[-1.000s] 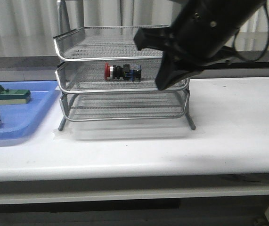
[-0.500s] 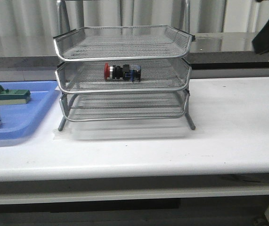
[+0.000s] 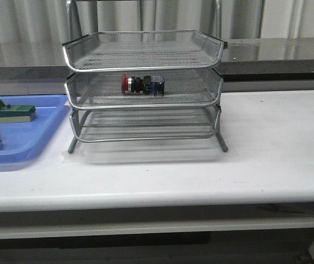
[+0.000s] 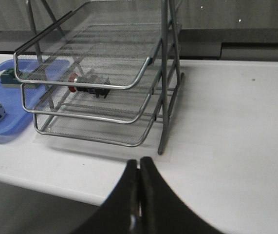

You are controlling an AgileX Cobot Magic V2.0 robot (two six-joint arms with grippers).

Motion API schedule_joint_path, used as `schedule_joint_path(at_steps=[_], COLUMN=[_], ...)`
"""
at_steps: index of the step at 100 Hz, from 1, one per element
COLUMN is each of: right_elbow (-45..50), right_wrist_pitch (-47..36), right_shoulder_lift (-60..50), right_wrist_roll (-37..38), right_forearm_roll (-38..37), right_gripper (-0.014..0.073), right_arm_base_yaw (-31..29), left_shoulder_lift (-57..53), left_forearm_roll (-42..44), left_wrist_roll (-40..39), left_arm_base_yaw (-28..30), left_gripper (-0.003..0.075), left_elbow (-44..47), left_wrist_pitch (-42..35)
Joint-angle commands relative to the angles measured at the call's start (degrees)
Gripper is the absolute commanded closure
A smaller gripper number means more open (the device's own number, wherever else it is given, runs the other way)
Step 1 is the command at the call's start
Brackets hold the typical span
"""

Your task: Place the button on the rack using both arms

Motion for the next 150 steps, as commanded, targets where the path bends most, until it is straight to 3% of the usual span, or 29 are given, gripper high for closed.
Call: schedule_joint_path(at_steps=[1, 92, 129, 150], right_elbow=[-1.3, -0.8, 10.9, 18.2], right_wrist_pitch=[-3.5, -3.7, -6.2, -7.3], right_shoulder_lift=[-2.2, -4.4, -16.0, -25.5], right_wrist_roll=[-0.5, -0.4, 10.5, 12.6], right_forearm_roll=[-1.3, -3.1, -14.6, -17.7], right_gripper=[0.0654, 0.0654, 0.0654, 0.0654], right_arm_base_yaw=[-0.3, -0.3, -8.0, -8.8], left_shoulder_lift=[0.5, 0.5, 0.5, 0.5], left_forearm_roll=[-0.7, -0.7, -0.7, -0.7], left_wrist_roll=[-0.6, -0.6, -0.6, -0.6], left_arm_base_yaw=[0.0, 0.0, 0.0, 0.0], left_gripper=[0.0741, 0.0741, 0.0741, 0.0741], left_elbow=[-1.6, -1.6, -1.6, -1.6], left_wrist_pitch=[-4.6, -4.6, -4.6, -4.6])
